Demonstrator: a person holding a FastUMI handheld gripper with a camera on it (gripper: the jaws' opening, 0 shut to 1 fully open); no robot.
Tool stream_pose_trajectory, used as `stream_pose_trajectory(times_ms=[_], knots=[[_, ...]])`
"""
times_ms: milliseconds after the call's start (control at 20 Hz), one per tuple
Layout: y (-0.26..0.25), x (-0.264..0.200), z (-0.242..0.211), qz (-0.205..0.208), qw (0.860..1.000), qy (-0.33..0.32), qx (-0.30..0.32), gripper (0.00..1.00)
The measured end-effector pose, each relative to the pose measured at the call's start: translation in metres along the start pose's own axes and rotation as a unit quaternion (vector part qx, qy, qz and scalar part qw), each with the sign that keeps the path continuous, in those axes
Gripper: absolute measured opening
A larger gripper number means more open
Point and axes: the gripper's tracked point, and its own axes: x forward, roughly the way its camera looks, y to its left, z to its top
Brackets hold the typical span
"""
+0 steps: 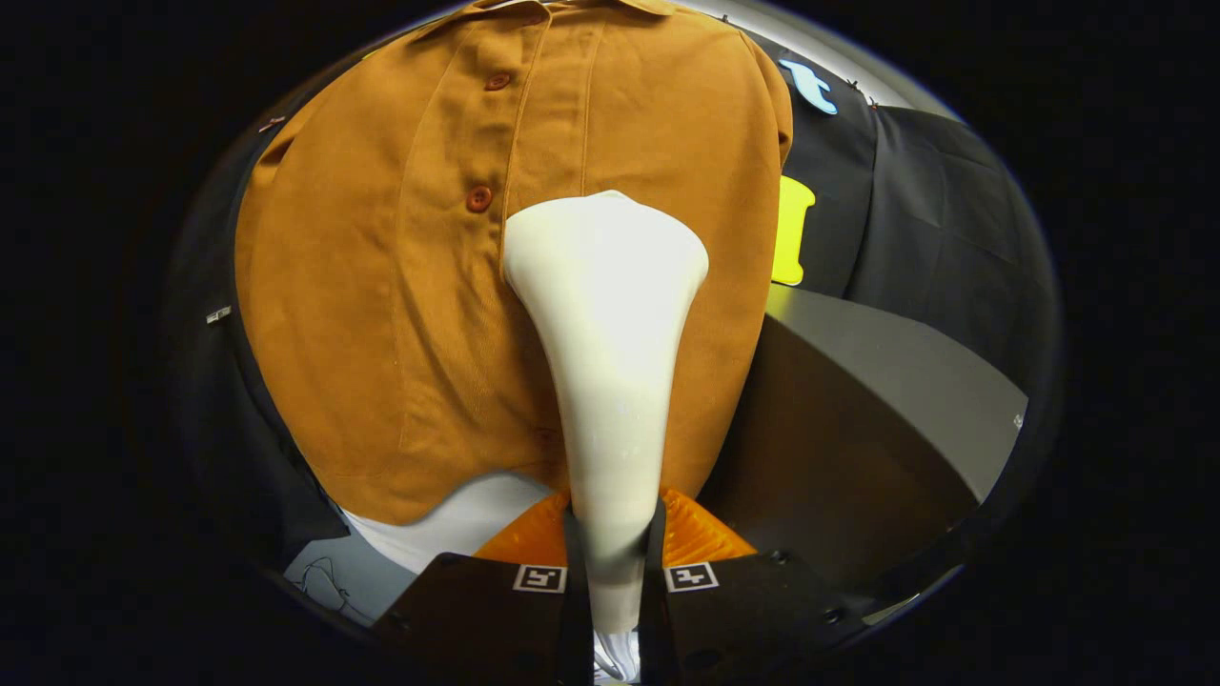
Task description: Iron the clothes twice with a garment steamer, once on the left side and once on the right side.
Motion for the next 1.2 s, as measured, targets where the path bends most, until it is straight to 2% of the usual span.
stream_pose_trajectory(times_ms=[400, 700, 850, 1200], knots=[[-0.015, -0.014, -0.008, -0.024, 0.999, -0.017, 0.022, 0.22], [-0.016, -0.058, -0.014, -0.01, 1.0, -0.019, 0.012, 0.22], [-0.012, -0.092, 0.008, -0.001, 0.999, -0.037, 0.01, 0.22], [0.02, -0.152, 0.106, 0.03, 0.994, -0.101, 0.022, 0.22]])
